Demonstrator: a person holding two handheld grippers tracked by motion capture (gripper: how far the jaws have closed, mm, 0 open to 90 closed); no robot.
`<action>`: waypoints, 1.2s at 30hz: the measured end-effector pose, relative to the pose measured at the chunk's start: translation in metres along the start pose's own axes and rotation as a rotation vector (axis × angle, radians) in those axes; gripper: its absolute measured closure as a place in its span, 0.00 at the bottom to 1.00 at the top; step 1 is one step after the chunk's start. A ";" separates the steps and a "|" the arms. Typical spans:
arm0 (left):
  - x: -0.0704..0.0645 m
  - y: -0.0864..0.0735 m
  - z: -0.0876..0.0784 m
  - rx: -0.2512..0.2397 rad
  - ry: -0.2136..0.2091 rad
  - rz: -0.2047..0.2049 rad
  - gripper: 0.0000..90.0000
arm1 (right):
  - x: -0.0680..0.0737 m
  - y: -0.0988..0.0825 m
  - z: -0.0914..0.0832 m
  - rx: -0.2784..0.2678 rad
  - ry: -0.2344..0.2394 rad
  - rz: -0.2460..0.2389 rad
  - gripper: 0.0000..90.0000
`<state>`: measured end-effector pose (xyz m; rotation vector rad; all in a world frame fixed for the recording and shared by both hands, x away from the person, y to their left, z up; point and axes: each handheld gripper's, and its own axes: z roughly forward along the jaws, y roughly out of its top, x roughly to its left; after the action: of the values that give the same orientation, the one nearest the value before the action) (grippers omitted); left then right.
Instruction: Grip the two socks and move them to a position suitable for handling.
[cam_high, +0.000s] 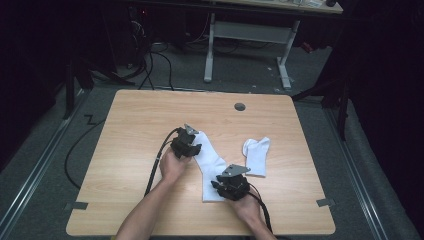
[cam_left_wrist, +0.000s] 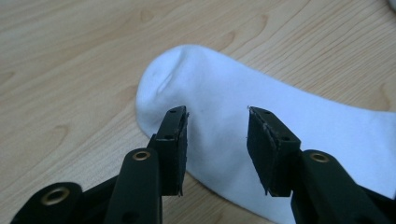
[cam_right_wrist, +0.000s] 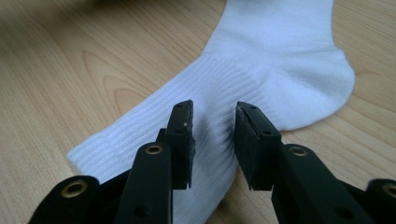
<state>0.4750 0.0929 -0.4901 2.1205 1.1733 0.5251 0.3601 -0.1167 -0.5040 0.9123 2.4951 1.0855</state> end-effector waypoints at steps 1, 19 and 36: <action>0.002 -0.001 0.002 0.002 0.008 -0.009 0.65 | 0.000 0.000 0.000 0.001 0.001 0.001 0.75; 0.002 -0.006 -0.016 -0.040 -0.010 -0.049 0.54 | 0.001 0.001 0.002 -0.004 0.001 0.012 0.72; -0.031 -0.042 -0.032 -0.024 -0.086 0.020 0.49 | -0.001 0.004 0.005 -0.003 -0.016 0.021 0.70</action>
<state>0.4146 0.0940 -0.4977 2.1154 1.0936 0.4495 0.3650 -0.1121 -0.5046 0.9451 2.4759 1.0838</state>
